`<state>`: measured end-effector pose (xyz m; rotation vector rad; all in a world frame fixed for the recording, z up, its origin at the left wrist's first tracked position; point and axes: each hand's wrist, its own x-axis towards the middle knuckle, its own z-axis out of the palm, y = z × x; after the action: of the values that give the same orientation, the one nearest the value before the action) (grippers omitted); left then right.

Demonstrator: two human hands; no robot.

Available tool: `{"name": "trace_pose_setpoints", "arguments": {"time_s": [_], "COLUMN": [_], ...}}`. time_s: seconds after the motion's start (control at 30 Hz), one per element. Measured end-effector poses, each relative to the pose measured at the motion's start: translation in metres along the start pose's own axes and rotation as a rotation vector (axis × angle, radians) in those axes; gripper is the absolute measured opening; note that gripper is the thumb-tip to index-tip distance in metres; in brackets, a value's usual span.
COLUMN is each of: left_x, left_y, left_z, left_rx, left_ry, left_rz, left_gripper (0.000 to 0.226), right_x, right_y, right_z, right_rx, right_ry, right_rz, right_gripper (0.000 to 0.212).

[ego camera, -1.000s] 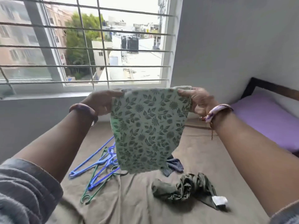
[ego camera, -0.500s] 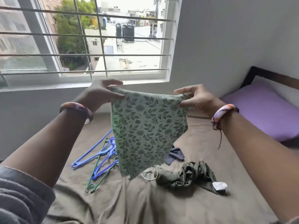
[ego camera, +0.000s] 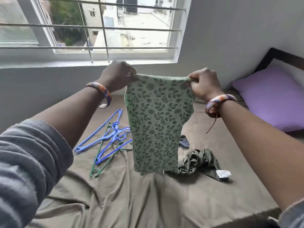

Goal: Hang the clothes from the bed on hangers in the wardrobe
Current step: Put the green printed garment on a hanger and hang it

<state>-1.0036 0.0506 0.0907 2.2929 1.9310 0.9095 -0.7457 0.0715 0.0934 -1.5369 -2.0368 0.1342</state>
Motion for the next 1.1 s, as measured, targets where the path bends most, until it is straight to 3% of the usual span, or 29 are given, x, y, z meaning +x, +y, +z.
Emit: {"name": "trace_pose_setpoints", "arguments": {"time_s": [0.13, 0.23, 0.33, 0.43, 0.47, 0.53, 0.67, 0.87, 1.1], "left_x": [-0.033, -0.096, -0.191, -0.293, -0.320, -0.363, -0.404, -0.421, -0.399], "left_y": [-0.011, -0.038, -0.076, -0.104, -0.110, -0.114, -0.092, -0.073, -0.123], "left_z": [-0.007, 0.014, 0.054, 0.081, 0.085, 0.087, 0.088, 0.095, 0.120], "left_rx": [0.039, 0.041, 0.136, 0.320, 0.339, 0.357, 0.372, 0.387, 0.325], "left_ry": [0.048, -0.048, -0.295, -0.814, -0.896, -0.962, -0.869, -0.873, -0.953], "left_rz": [0.298, 0.264, 0.203, -0.038, -0.083, -0.110, -0.036, -0.010, 0.003], "left_gripper": [0.013, 0.016, 0.006, 0.016, 0.022, 0.040, 0.080, 0.075, 0.071], "right_x": [-0.048, -0.117, -0.200, -0.274, -0.294, -0.321, -0.359, -0.389, -0.383], "right_y": [-0.007, -0.008, -0.012, -0.026, -0.031, -0.042, -0.065, -0.087, -0.094], "right_z": [-0.005, 0.022, 0.074, 0.124, 0.137, 0.154, 0.170, 0.186, 0.229], "right_rx": [0.028, 0.000, -0.032, -0.036, -0.064, -0.094, -0.087, -0.062, -0.011], "right_ry": [-0.020, -0.198, -0.627, -0.959, -1.008, -0.993, -0.859, -0.877, -0.996], "right_rz": [-0.133, -0.211, -0.189, -0.159, -0.164, -0.199, -0.215, -0.175, -0.049], "right_gripper": [0.021, 0.018, 0.014, 0.019, 0.028, 0.033, 0.051, 0.060, 0.060]}}
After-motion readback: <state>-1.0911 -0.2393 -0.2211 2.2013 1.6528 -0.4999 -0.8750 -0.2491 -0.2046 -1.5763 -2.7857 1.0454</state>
